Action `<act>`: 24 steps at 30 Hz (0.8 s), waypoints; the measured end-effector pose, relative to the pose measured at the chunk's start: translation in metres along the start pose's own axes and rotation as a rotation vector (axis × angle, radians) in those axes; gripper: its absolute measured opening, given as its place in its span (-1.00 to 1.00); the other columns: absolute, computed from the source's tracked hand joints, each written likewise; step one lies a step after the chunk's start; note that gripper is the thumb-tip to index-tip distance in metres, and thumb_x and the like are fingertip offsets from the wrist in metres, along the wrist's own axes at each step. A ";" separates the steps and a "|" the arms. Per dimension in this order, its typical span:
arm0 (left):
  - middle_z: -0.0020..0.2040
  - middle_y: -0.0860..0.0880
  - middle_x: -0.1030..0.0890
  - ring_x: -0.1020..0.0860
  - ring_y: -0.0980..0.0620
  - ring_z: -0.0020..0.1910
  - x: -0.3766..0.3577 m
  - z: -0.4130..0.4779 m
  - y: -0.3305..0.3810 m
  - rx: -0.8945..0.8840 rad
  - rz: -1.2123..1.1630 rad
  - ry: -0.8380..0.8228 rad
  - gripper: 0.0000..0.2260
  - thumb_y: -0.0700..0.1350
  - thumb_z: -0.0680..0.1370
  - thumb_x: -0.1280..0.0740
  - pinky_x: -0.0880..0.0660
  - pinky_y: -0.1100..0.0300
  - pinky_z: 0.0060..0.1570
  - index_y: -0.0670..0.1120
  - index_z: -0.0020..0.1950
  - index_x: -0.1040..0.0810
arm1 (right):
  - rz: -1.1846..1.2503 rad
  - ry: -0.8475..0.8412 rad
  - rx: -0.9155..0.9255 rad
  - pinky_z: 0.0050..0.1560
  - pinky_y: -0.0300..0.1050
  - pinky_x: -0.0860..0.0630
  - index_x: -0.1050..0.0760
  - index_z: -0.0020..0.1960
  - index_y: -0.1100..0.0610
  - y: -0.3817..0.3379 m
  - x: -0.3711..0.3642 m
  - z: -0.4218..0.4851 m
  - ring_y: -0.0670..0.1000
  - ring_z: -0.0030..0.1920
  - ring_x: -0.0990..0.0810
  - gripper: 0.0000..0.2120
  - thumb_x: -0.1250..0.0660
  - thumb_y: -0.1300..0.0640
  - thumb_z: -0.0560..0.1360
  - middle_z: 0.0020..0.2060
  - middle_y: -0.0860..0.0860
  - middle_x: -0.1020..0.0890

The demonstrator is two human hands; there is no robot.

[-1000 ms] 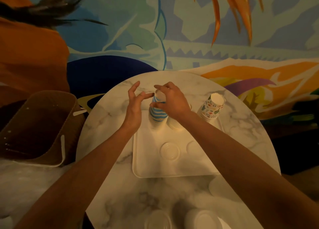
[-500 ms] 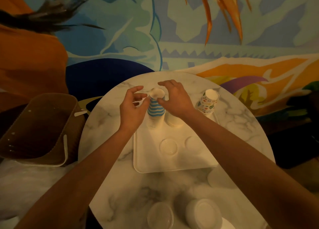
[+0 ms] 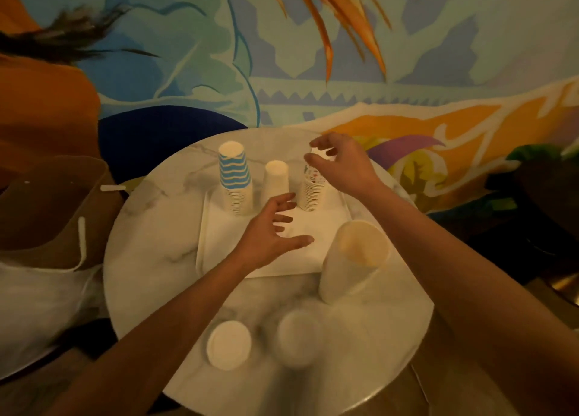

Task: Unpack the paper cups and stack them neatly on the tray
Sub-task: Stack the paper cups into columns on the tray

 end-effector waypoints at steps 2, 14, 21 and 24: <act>0.32 0.04 -0.42 -0.48 0.07 0.18 -0.023 -0.013 -0.010 0.047 0.012 -0.048 -0.14 -0.13 0.21 -0.62 -0.43 0.26 0.09 0.06 0.41 -0.26 | 0.124 -0.045 -0.055 0.07 -0.16 -0.47 -0.55 0.10 0.09 0.017 0.009 -0.018 -0.08 0.01 -0.53 -0.72 -0.38 -0.03 0.46 0.06 0.01 -0.61; 0.21 0.04 -0.53 -0.51 0.05 0.16 -0.099 -0.037 -0.021 0.140 0.248 -0.142 -0.03 0.13 0.00 -0.57 -0.50 0.04 0.16 0.07 0.36 -0.27 | 0.198 -0.623 0.050 0.15 -0.26 -0.36 -0.26 0.39 -0.04 0.072 0.016 -0.106 -0.10 0.24 -0.40 -0.19 -0.58 0.05 0.25 0.24 -0.08 -0.43; 0.16 0.07 -0.49 -0.48 0.04 0.13 -0.111 -0.036 -0.019 0.134 0.277 -0.040 -0.13 -0.15 0.19 -0.63 -0.48 0.08 0.14 -0.02 0.39 -0.25 | 0.175 -0.615 0.115 0.15 -0.27 -0.34 -0.23 0.39 -0.05 0.084 0.011 -0.115 -0.10 0.23 -0.38 -0.11 -0.62 0.12 0.19 0.25 -0.12 -0.40; 0.13 0.12 -0.47 -0.48 0.08 0.10 -0.109 -0.036 -0.018 0.116 0.292 0.011 -0.13 -0.14 0.19 -0.63 -0.48 0.15 0.07 -0.01 0.38 -0.24 | 0.169 -0.601 0.152 0.08 -0.36 -0.37 -0.21 0.40 -0.07 0.081 0.012 -0.114 -0.12 0.20 -0.40 -0.10 -0.61 0.13 0.19 0.23 -0.12 -0.40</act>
Point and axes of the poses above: each hand's wrist, its own z-axis towards the middle knuckle, its own x-axis out of the back of the hand, y = z × x, the point moved 6 cm from there along z, towards the middle knuckle
